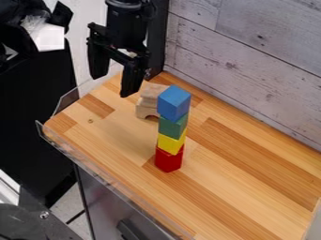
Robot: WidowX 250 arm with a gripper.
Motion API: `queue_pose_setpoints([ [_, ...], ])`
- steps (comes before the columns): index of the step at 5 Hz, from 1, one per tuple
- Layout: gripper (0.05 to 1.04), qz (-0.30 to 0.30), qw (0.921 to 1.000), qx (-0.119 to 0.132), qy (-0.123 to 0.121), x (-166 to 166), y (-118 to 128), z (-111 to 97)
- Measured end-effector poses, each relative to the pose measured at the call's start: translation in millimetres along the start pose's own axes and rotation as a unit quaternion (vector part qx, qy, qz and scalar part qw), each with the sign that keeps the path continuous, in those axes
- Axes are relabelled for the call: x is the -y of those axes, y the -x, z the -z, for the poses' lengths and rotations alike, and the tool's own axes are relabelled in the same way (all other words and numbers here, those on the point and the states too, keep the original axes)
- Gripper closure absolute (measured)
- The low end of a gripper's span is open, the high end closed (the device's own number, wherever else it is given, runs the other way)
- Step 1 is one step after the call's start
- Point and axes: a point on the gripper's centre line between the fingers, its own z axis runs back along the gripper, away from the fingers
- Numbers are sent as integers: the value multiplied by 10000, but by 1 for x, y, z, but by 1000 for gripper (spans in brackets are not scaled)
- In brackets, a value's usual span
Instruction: Déplacez le bloc rectangulaire vers la gauche du table
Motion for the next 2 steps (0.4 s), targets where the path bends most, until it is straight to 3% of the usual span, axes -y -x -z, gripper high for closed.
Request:
queue_pose_setpoints([
  [1, 84, 15, 9998, -176, 53, 1, 3, 9],
  [2, 85, 305, 9993, -193, 52, -5, 3, 13],
])
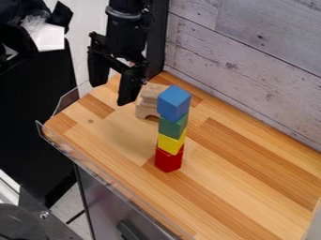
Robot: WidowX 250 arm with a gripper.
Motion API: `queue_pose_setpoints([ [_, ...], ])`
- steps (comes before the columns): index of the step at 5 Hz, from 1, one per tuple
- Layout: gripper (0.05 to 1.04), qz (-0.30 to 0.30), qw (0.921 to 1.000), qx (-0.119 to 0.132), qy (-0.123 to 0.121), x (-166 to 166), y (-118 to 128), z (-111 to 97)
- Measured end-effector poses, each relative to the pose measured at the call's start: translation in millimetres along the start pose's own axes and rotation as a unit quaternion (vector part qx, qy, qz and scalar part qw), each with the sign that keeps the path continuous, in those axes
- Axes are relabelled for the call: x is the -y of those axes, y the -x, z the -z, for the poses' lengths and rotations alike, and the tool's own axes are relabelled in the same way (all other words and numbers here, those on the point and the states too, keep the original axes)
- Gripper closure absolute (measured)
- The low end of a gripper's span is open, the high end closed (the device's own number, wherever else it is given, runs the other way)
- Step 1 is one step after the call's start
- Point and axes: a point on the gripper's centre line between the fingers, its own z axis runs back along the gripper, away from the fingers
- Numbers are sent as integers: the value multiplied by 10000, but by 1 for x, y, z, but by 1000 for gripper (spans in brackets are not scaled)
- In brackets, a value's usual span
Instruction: Déplacez le bloc rectangulaire vers la gauche du table
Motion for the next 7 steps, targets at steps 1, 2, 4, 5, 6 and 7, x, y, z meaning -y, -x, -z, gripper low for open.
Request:
queue_pose_setpoints([
  [1, 85, 264, 9995, -149, -18, -6, -3, 3],
  [2, 85, 471, 9986, -222, 28, -11, -4, 6],
  [4, 84, 1880, 9819, 98, -232, -16, -17, 6],
  [5, 84, 2340, 9718, 194, -229, -14, -22, 10],
  [6, 85, 2494, 9676, 351, -156, -12, -27, 10],
  [7, 84, 2479, 9680, 379, -47, -12, -34, 14],
])
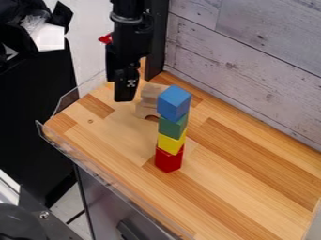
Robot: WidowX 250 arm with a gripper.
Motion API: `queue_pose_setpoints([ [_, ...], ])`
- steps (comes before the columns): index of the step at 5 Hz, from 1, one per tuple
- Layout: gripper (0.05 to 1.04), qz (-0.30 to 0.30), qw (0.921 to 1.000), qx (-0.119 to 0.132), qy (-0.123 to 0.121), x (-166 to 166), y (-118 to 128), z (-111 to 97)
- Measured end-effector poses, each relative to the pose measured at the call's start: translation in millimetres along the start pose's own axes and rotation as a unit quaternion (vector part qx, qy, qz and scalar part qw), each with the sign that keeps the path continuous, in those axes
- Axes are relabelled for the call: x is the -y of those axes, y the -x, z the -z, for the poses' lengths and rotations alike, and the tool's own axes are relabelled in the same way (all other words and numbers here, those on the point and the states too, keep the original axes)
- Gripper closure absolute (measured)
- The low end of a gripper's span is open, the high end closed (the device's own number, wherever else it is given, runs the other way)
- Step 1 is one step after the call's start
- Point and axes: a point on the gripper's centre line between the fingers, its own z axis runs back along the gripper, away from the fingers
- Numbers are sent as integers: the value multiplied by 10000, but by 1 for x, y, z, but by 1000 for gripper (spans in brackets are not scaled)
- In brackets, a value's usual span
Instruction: Déplacez le bloc rectangulaire vers la gauche du table
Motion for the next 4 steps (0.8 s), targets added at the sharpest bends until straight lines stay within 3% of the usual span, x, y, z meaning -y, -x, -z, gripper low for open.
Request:
queue_pose_setpoints([
  [2, 84, -4, 10000, 7, 22, -24, -12, -5],
  [4, 85, 345, 9986, -389, -136, -22, -24, -4],
])
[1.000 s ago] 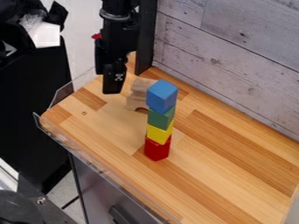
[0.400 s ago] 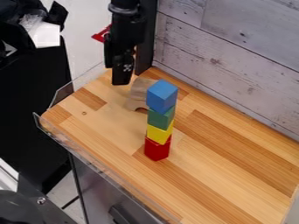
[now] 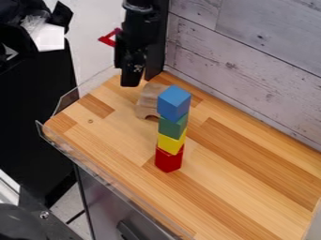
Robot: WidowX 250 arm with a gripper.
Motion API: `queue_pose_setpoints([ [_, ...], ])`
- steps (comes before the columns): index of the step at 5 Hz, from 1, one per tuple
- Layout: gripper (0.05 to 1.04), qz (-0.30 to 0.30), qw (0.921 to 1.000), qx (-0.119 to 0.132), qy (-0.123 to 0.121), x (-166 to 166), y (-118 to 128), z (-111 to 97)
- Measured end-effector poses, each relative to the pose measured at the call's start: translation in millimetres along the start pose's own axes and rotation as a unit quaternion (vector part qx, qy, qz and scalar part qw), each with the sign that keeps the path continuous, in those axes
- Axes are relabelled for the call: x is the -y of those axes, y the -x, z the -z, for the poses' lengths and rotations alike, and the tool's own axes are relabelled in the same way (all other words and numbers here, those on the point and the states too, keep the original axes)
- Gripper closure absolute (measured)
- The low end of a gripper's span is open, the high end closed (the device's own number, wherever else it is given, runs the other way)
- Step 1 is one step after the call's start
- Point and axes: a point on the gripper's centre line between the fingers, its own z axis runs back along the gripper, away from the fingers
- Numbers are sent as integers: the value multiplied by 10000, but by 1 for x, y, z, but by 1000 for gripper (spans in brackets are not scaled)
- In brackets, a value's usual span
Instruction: Déplacez le bloc rectangulaire vers la gauche du table
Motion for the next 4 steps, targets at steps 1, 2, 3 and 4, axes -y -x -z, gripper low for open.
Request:
queue_pose_setpoints([
  [1, 84, 356, 9987, -364, -35, 23, -13, 1],
  [2, 85, 460, 9980, -432, -2, 36, -19, 5],
  [3, 85, 409, 9986, -335, -48, 36, -22, 4],
  [4, 85, 222, 9995, -201, -44, 25, -26, 8],
])
